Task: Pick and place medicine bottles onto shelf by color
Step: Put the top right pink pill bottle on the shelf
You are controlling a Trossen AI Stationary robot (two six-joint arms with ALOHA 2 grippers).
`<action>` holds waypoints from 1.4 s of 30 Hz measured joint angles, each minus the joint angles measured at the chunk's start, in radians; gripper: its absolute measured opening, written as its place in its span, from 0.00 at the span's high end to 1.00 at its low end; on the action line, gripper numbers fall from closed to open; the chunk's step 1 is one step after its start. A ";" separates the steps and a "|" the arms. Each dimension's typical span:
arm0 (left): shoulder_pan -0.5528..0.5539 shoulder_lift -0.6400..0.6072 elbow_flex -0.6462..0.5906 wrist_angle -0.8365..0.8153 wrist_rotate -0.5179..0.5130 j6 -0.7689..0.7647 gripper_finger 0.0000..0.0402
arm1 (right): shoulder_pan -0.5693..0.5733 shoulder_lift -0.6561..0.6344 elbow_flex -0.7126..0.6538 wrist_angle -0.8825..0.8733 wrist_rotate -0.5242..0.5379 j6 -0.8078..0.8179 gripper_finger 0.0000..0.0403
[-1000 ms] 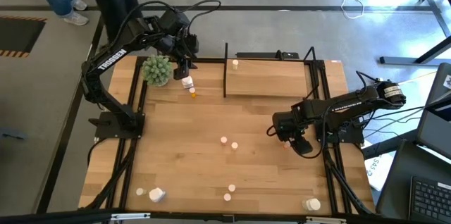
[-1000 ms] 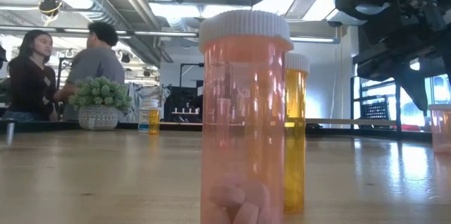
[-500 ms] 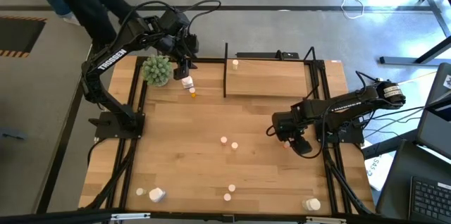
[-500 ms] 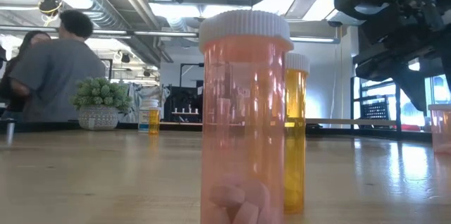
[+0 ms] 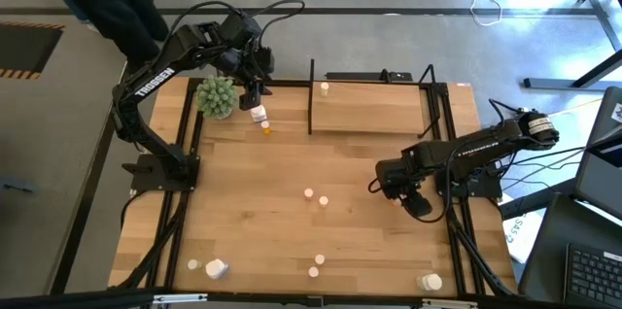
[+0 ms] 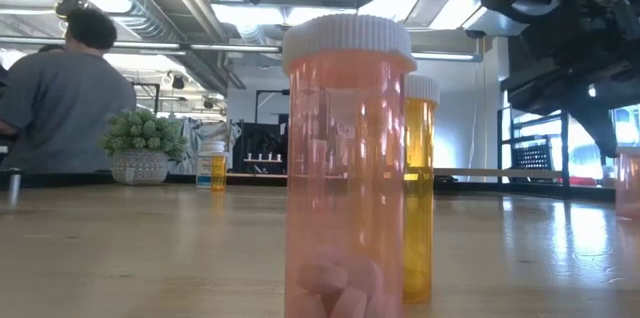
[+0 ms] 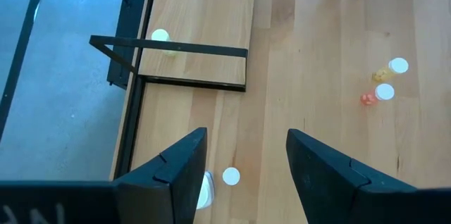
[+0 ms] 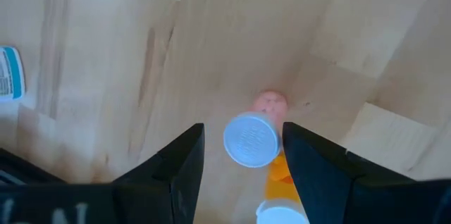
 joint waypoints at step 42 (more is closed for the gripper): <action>0.000 0.000 0.000 0.000 0.000 0.001 0.53 | 0.024 0.054 -0.001 0.049 0.104 0.167 0.71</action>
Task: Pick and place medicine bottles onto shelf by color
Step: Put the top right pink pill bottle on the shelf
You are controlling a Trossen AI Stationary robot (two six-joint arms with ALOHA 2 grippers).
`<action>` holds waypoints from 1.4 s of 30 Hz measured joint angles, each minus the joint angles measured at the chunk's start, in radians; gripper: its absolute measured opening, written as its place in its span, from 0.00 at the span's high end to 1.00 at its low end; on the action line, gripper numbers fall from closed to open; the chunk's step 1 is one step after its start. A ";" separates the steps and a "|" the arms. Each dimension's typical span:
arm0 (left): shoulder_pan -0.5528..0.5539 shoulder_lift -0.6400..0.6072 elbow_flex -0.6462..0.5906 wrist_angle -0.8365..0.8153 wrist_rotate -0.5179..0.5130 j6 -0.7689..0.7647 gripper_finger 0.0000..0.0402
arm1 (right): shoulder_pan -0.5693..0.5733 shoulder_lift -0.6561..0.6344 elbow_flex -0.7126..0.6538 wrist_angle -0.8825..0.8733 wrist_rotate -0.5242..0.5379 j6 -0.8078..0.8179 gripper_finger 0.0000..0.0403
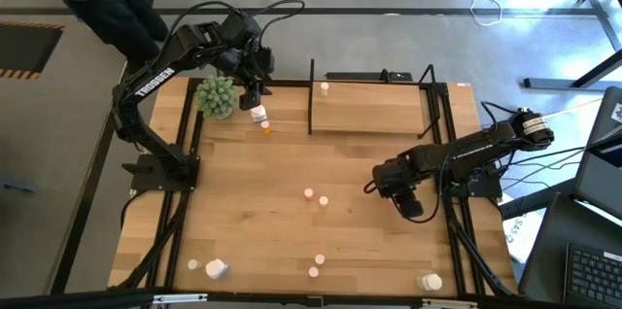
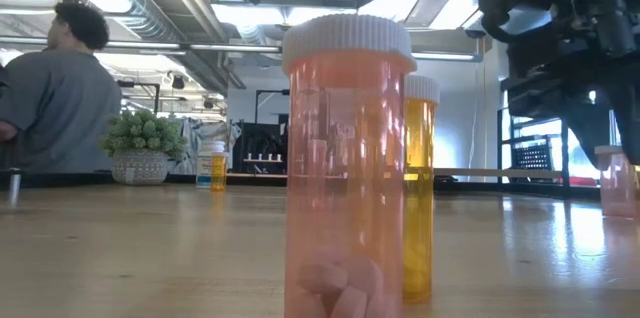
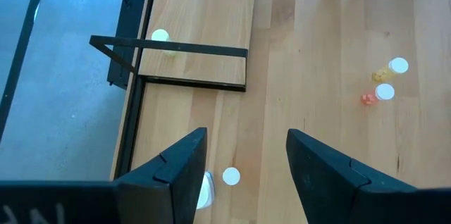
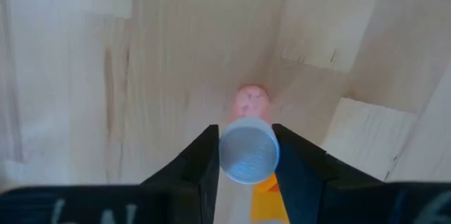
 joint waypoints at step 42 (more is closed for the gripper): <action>0.000 0.002 0.000 0.045 0.000 -0.032 0.53 | -0.687 0.288 0.836 -0.290 -0.017 0.147 0.72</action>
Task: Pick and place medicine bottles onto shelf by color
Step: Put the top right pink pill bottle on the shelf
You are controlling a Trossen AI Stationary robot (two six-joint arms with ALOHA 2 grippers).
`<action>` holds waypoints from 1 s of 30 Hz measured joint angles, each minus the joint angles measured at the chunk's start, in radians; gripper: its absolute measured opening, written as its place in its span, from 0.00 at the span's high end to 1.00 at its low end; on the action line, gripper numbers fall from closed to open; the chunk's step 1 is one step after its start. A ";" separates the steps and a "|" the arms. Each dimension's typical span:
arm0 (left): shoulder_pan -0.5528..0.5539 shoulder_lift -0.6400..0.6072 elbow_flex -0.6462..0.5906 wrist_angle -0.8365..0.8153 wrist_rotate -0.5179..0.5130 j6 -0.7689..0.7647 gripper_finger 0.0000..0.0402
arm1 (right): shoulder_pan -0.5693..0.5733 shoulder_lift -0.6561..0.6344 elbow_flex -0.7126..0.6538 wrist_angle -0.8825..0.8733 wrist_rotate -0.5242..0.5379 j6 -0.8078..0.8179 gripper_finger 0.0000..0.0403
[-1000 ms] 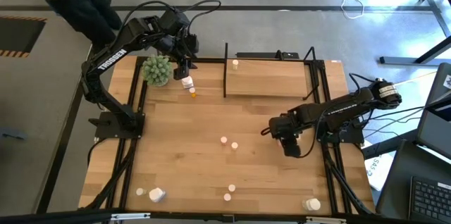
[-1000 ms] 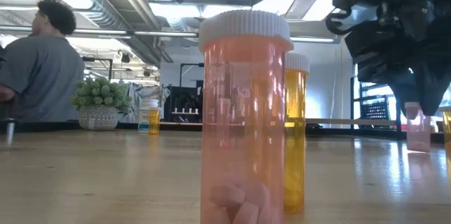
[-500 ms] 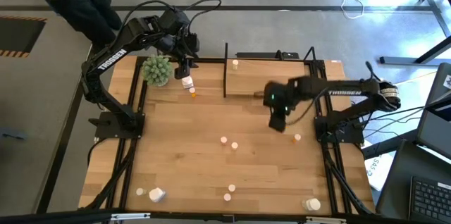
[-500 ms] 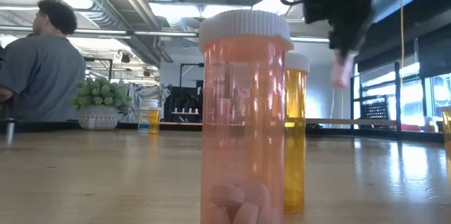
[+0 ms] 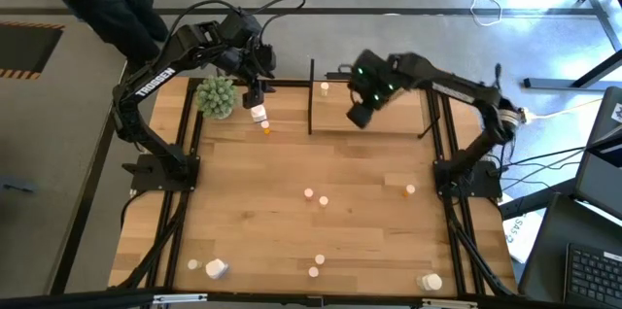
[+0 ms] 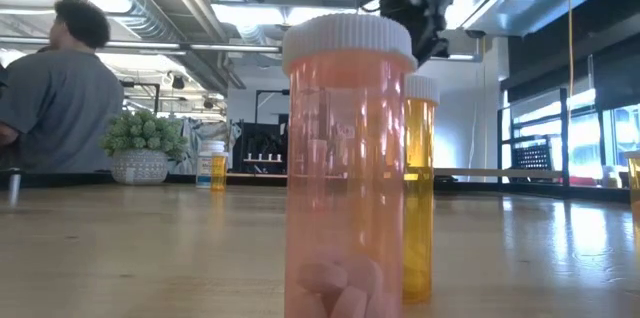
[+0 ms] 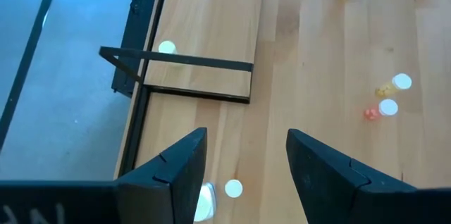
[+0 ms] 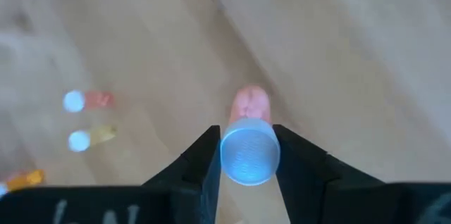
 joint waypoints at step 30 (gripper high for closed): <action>0.000 0.000 0.000 0.000 0.000 -0.045 0.53 | -0.197 0.590 0.523 -0.180 0.180 -0.189 0.72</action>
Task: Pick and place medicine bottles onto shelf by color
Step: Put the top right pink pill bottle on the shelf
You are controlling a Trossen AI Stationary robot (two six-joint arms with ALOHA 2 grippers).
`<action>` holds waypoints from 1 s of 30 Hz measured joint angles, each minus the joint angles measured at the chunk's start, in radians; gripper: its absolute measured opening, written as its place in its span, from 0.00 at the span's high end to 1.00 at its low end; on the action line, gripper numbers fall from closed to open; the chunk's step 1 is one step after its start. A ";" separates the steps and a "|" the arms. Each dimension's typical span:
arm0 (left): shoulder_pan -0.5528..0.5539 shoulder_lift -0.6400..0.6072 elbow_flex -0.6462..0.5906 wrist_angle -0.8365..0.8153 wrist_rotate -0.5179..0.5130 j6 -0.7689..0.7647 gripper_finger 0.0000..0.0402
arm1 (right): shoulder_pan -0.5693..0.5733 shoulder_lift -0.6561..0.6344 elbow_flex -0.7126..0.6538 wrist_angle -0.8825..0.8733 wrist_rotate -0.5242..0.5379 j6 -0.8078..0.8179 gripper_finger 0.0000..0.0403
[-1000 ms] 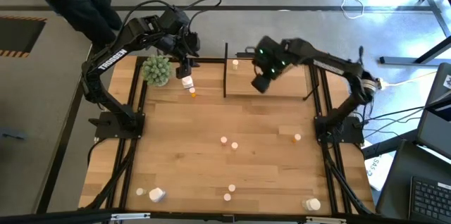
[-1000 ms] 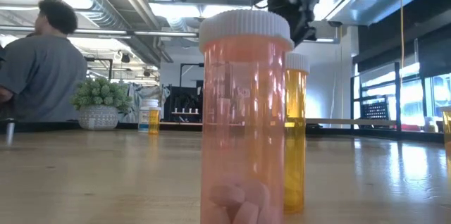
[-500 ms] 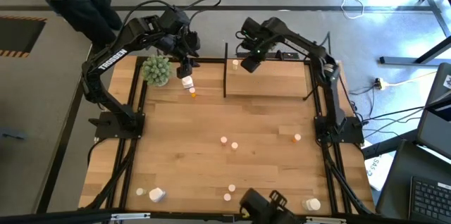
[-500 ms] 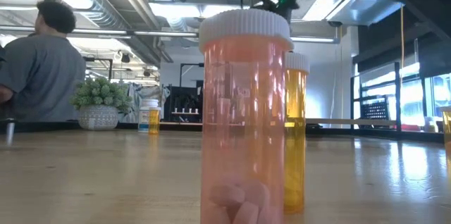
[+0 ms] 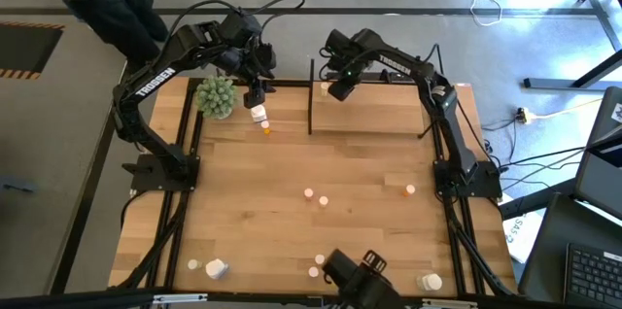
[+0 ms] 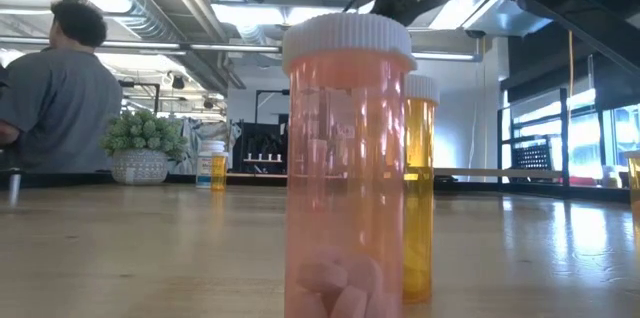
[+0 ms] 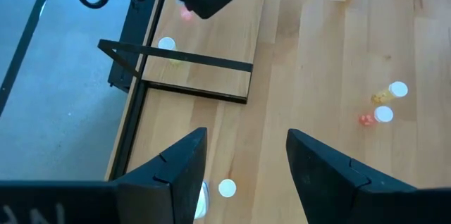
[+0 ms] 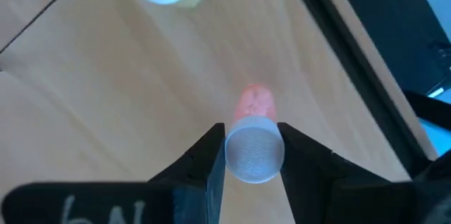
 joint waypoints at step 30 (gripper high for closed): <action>0.000 0.000 0.000 0.000 0.000 0.001 0.53 | -0.005 0.006 0.000 0.061 -0.033 -0.037 0.72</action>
